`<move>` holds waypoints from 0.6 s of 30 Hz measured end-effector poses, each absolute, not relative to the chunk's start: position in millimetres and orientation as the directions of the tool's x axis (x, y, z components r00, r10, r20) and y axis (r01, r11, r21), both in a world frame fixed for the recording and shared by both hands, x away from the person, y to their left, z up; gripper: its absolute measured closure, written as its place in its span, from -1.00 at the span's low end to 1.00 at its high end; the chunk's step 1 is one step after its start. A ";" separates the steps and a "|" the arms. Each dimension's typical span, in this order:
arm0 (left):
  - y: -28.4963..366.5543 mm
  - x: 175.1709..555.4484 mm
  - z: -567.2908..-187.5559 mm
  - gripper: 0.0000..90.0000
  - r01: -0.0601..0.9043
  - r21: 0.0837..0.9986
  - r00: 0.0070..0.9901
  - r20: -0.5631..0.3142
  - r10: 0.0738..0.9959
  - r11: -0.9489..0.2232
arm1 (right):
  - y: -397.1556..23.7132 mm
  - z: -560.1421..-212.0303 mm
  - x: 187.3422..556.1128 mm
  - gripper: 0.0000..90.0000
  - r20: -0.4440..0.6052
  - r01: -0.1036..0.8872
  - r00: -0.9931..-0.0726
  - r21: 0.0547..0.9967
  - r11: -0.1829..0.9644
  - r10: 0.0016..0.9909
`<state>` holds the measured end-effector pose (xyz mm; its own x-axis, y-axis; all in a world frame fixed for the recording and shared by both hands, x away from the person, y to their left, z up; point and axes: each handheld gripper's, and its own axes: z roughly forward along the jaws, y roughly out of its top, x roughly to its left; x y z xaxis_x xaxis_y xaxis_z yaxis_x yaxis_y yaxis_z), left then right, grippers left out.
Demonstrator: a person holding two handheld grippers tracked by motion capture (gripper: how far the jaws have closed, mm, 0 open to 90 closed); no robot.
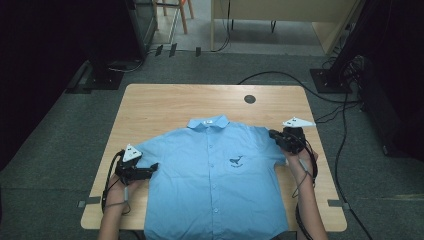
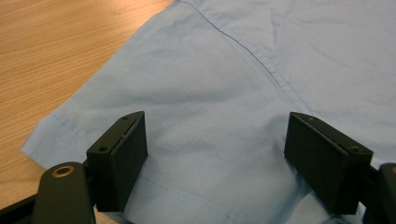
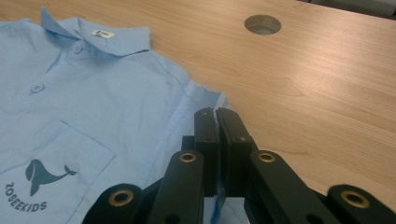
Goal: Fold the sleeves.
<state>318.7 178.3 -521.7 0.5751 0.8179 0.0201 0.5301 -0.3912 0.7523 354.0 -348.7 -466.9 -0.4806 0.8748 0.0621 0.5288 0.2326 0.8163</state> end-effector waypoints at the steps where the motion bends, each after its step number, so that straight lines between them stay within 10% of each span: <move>1: 178.3 318.7 -521.7 -0.53 0.530 0.752 0.575 0.020 0.818 -0.391 | -347.2 -465.8 353.5 0.94 0.061 0.527 -0.485 0.817 0.236 0.873; 18: 178.3 318.7 -521.7 -0.53 0.531 0.752 0.574 0.020 0.818 -0.391 | -325.0 -451.0 345.8 0.94 0.019 0.494 -0.539 0.817 0.297 0.842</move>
